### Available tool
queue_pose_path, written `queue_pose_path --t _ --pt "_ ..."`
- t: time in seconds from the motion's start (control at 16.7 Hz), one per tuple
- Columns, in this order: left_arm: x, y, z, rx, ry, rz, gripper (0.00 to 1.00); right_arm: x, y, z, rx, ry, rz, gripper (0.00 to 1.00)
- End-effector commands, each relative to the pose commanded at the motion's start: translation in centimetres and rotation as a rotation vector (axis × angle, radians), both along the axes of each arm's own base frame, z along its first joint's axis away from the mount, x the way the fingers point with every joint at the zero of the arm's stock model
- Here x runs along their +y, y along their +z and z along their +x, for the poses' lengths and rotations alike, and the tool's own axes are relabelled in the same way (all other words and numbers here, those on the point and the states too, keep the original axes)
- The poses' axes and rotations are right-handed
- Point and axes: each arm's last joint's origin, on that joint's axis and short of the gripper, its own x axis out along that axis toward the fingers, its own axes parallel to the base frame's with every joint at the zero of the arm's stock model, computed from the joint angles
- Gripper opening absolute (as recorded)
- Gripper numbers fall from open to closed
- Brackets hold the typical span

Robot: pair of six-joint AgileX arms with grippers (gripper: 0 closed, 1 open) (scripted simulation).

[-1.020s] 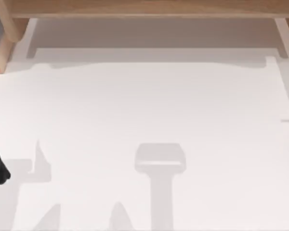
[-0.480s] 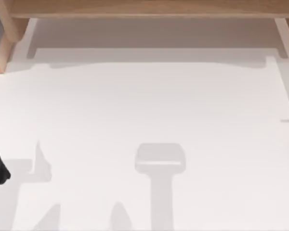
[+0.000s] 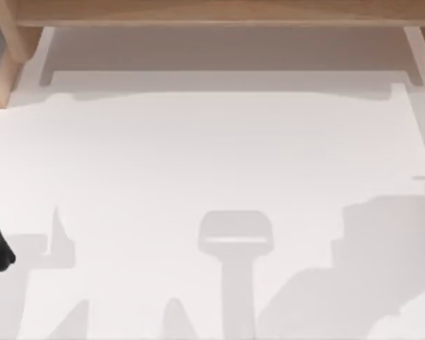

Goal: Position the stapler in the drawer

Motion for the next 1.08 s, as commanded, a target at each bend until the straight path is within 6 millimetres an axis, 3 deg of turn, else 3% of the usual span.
queue_pose_path --t 0.36,0.72,0.9,1.08 --pt "0.0 0.0 0.0 0.0 0.0 0.0 1.0 5.1 2.9 2.1 0.182 -0.044 -0.037 1.0" --pt "0.0 0.0 0.0 0.0 0.0 0.0 1.0 5.4 3.2 2.3 0.189 -0.049 -0.04 1.0" --pt "0.0 0.0 0.0 0.0 0.0 0.0 1.0 5.5 2.0 2.3 0.196 -0.046 -0.043 1.0" --pt "0.0 0.0 0.0 0.0 0.0 0.0 1.0 5.5 -0.9 2.6 0.183 -0.046 -0.042 1.0"
